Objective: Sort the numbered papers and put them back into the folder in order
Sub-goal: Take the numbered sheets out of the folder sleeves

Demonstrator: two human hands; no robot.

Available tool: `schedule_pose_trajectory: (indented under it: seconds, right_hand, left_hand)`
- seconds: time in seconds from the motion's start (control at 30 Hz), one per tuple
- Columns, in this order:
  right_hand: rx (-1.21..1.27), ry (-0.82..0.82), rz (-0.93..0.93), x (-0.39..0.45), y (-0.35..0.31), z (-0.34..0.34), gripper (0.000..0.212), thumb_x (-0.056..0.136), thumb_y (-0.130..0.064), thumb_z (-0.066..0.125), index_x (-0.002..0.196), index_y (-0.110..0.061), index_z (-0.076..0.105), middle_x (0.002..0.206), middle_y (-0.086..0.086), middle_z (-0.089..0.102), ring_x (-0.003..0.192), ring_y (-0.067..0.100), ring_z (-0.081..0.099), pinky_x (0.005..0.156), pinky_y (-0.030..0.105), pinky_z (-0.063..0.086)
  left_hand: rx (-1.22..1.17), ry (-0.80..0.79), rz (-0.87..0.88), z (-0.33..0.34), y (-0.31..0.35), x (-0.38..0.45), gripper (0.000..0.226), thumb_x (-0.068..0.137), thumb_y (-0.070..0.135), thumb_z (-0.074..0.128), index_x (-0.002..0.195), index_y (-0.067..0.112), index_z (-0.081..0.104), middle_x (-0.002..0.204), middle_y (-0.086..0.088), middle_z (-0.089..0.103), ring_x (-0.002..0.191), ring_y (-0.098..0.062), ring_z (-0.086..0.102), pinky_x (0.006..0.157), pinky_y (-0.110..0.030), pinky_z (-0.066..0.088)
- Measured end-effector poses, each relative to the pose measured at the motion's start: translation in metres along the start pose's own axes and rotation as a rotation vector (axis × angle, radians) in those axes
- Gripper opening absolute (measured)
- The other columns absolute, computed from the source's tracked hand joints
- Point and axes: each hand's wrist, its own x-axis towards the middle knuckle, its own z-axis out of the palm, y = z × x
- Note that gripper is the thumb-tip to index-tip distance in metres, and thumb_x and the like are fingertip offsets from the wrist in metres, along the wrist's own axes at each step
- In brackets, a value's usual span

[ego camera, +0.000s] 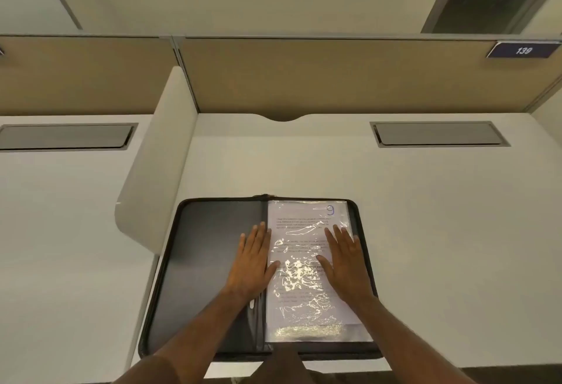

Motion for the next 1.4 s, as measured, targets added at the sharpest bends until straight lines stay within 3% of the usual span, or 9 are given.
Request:
schedule_pose_trajectory:
  seconds: [0.1, 0.33, 0.53, 0.67, 0.9, 1.1, 1.23, 1.4]
  right_hand:
    - [-0.036, -0.026, 0.018, -0.003, 0.001, 0.0, 0.07, 0.103, -0.061, 0.027, 0.16, -0.021, 0.024, 0.168, 0.005, 0.018, 0.156, 0.024, 0.013, 0.126, 0.04, 0.004]
    - [-0.087, -0.123, 0.028, -0.008, 0.004, 0.008, 0.071, 0.103, -0.063, 0.025, 0.16, -0.022, 0.024, 0.169, 0.007, 0.014, 0.156, 0.026, 0.01, 0.124, 0.039, 0.005]
    - [-0.079, -0.146, 0.022, 0.0, 0.011, 0.016, 0.071, 0.104, -0.063, 0.025, 0.161, -0.022, 0.02, 0.17, 0.005, 0.004, 0.157, 0.024, 0.0, 0.125, 0.039, 0.007]
    - [-0.064, -0.128, 0.015, 0.009, 0.013, 0.015, 0.073, 0.103, -0.065, 0.017, 0.162, -0.023, 0.017, 0.17, 0.005, 0.003, 0.157, 0.023, -0.002, 0.125, 0.039, 0.006]
    - [-0.029, -0.128, 0.006, 0.026, 0.017, 0.015, 0.072, 0.103, -0.065, 0.019, 0.162, -0.023, 0.016, 0.17, 0.004, 0.003, 0.157, 0.021, -0.004, 0.127, 0.045, 0.011]
    - [0.042, -0.129, 0.004, 0.025, 0.016, 0.009, 0.07, 0.104, -0.061, 0.028, 0.162, -0.024, 0.017, 0.17, 0.003, 0.003, 0.157, 0.021, -0.004, 0.126, 0.047, 0.013]
    - [0.084, -0.1, 0.023, 0.023, 0.017, 0.002, 0.069, 0.104, -0.06, 0.03, 0.162, -0.025, 0.017, 0.17, 0.001, 0.003, 0.157, 0.019, -0.004, 0.127, 0.048, 0.012]
    - [0.204, 0.009, 0.103, 0.009, 0.004, -0.009, 0.066, 0.105, -0.052, 0.04, 0.161, -0.025, 0.02, 0.17, -0.002, 0.009, 0.157, 0.015, 0.002, 0.127, 0.046, 0.01]
  left_hand:
    - [0.014, -0.01, -0.032, 0.004, 0.002, -0.005, 0.082, 0.099, 0.069, 0.004, 0.16, 0.014, -0.008, 0.167, -0.009, -0.014, 0.155, -0.026, -0.014, 0.121, -0.046, -0.01]
    - [0.056, -0.104, -0.078, 0.007, 0.003, -0.004, 0.078, 0.104, 0.063, 0.016, 0.159, 0.008, 0.012, 0.166, -0.015, 0.017, 0.153, -0.028, 0.004, 0.118, -0.051, 0.008]
    - [0.057, -0.098, -0.06, 0.011, 0.0, 0.004, 0.08, 0.102, 0.067, 0.011, 0.16, 0.015, -0.004, 0.169, -0.011, -0.005, 0.155, -0.024, -0.012, 0.121, -0.049, -0.005]
    - [0.062, -0.082, -0.041, 0.01, -0.002, 0.015, 0.08, 0.099, 0.07, 0.003, 0.158, 0.019, -0.013, 0.167, -0.009, -0.013, 0.155, -0.029, -0.012, 0.121, -0.047, -0.012]
    - [0.044, -0.084, -0.054, 0.005, -0.003, 0.028, 0.09, 0.091, 0.074, -0.014, 0.156, 0.013, -0.019, 0.163, -0.006, -0.028, 0.151, -0.025, -0.027, 0.122, -0.046, -0.018]
    - [0.016, -0.07, -0.049, 0.001, -0.004, 0.028, 0.085, 0.095, 0.071, 0.002, 0.157, 0.015, -0.013, 0.165, -0.006, -0.021, 0.153, -0.026, -0.021, 0.125, -0.05, -0.007]
    - [-0.037, -0.038, -0.023, -0.001, -0.003, 0.027, 0.084, 0.096, 0.071, 0.007, 0.157, 0.017, -0.013, 0.166, -0.005, -0.02, 0.153, -0.023, -0.022, 0.123, -0.046, -0.013]
    - [-0.131, 0.025, 0.145, -0.002, 0.007, 0.012, 0.078, 0.1, 0.065, 0.021, 0.161, 0.021, -0.001, 0.168, 0.0, -0.012, 0.154, -0.016, -0.018, 0.125, -0.042, -0.011]
